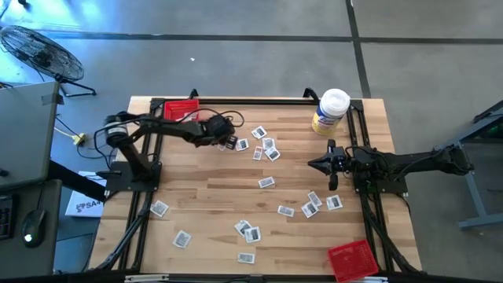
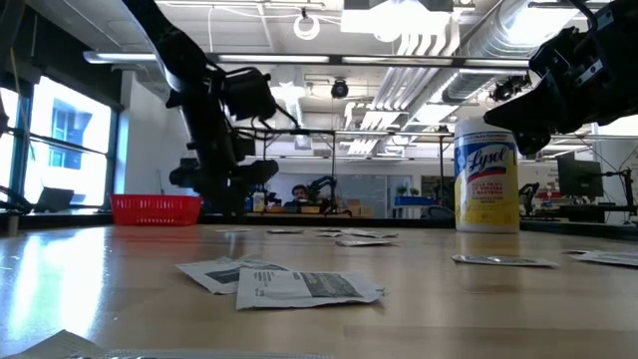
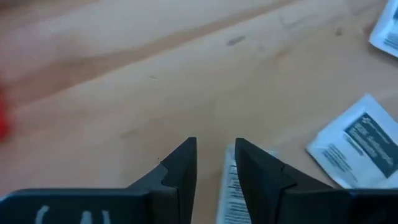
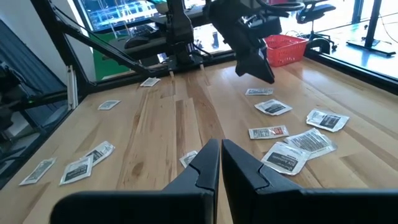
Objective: Pick & Place First Aid Supplies
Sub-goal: Put the white and orange ointment pack into the top red bin
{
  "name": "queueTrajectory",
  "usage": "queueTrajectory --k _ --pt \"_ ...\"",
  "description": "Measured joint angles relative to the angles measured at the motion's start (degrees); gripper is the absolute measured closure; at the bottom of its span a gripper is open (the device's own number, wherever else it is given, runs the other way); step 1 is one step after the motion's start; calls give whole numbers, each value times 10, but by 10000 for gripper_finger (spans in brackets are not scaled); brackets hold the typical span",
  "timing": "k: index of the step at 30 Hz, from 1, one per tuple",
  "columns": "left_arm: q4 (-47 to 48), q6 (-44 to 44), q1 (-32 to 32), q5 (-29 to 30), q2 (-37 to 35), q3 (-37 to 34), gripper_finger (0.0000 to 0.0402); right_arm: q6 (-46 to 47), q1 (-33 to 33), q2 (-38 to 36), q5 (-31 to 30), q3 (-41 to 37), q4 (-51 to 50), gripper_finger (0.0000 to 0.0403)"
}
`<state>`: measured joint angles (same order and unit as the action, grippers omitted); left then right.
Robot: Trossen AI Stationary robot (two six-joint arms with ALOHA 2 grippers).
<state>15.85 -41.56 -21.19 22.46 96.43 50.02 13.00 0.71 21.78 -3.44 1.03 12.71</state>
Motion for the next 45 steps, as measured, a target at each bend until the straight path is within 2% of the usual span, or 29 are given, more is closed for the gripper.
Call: queueTrajectory --k 3,10,24,28,35,45 --pt "-10 7 -4 -24 12 0 294 0 0 0 0 0 0 391" --pt "-37 8 -2 -24 21 1 294 0 0 0 0 0 0 391" --pt "-16 6 -2 -29 31 2 295 0 0 0 0 0 0 391" --pt "-17 -12 -1 -28 31 -4 318 0 0 0 0 0 0 391" --pt "-41 -59 -2 -18 30 -48 395 0 0 0 0 0 0 391" --pt "-30 -50 -1 -7 17 -37 399 0 0 0 0 0 0 391"
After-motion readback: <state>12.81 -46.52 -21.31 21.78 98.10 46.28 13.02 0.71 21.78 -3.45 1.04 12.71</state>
